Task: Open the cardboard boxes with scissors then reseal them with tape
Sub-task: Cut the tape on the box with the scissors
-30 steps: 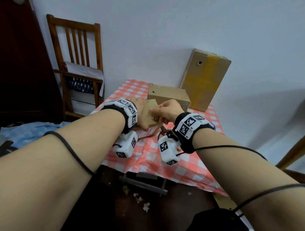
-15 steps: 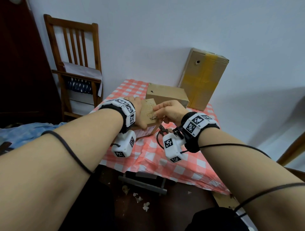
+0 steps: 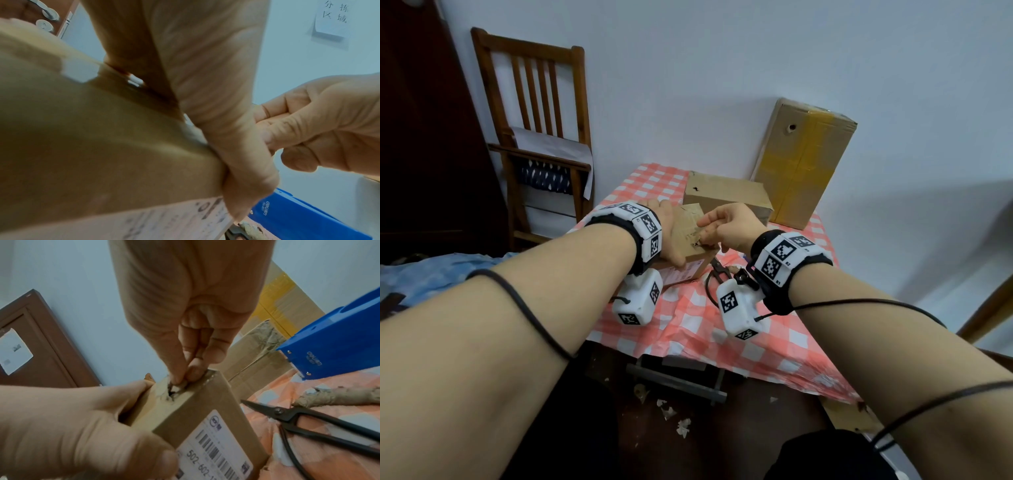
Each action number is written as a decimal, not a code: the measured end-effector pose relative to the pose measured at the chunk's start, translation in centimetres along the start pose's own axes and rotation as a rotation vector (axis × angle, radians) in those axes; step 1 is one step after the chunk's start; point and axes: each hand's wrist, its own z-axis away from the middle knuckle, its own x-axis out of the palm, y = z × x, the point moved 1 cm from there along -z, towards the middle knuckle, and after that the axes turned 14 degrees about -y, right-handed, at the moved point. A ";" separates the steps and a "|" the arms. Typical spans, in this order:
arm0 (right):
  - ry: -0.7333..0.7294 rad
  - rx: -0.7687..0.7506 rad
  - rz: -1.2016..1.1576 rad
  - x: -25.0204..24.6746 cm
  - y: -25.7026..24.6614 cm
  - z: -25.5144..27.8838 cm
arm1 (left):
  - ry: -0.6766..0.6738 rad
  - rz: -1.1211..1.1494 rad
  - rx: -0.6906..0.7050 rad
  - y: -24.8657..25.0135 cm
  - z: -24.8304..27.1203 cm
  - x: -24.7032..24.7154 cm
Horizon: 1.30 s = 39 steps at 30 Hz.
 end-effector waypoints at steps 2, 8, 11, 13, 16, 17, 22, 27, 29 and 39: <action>0.025 0.015 0.022 -0.3 -0.1 0.1 | -0.004 -0.007 0.001 0.0 -0.1 0.0; 0.031 0.022 -0.044 -0.6 0.0 0.5 | -0.012 -0.007 0.007 0.2 -0.1 -0.1; 0.026 0.031 -0.046 -0.7 -0.1 0.5 | -0.019 -0.004 -0.002 0.0 -0.2 -0.1; 0.039 0.044 -0.039 -0.8 -0.1 0.5 | -0.017 0.001 -0.008 0.0 -0.1 0.0; 0.069 0.050 -0.024 -1.1 -0.1 0.6 | -0.022 0.009 -0.005 0.0 -0.1 0.0; 0.070 0.050 -0.032 -1.1 -0.1 0.7 | -0.026 0.013 -0.004 0.0 -0.1 -0.1; 0.079 0.078 -0.057 -0.7 -0.2 0.4 | -0.027 0.054 -0.003 -0.3 -0.1 0.0; 0.065 0.091 0.002 0.0 -0.1 -0.1 | -0.037 0.078 -0.002 -0.4 -0.3 0.1; 0.076 0.096 0.042 0.2 0.1 -0.5 | -0.048 0.087 0.002 -0.6 -0.3 0.1; 0.144 0.145 -0.271 -0.1 -0.2 -0.1 | -0.108 0.336 0.000 -1.3 -2.0 -0.7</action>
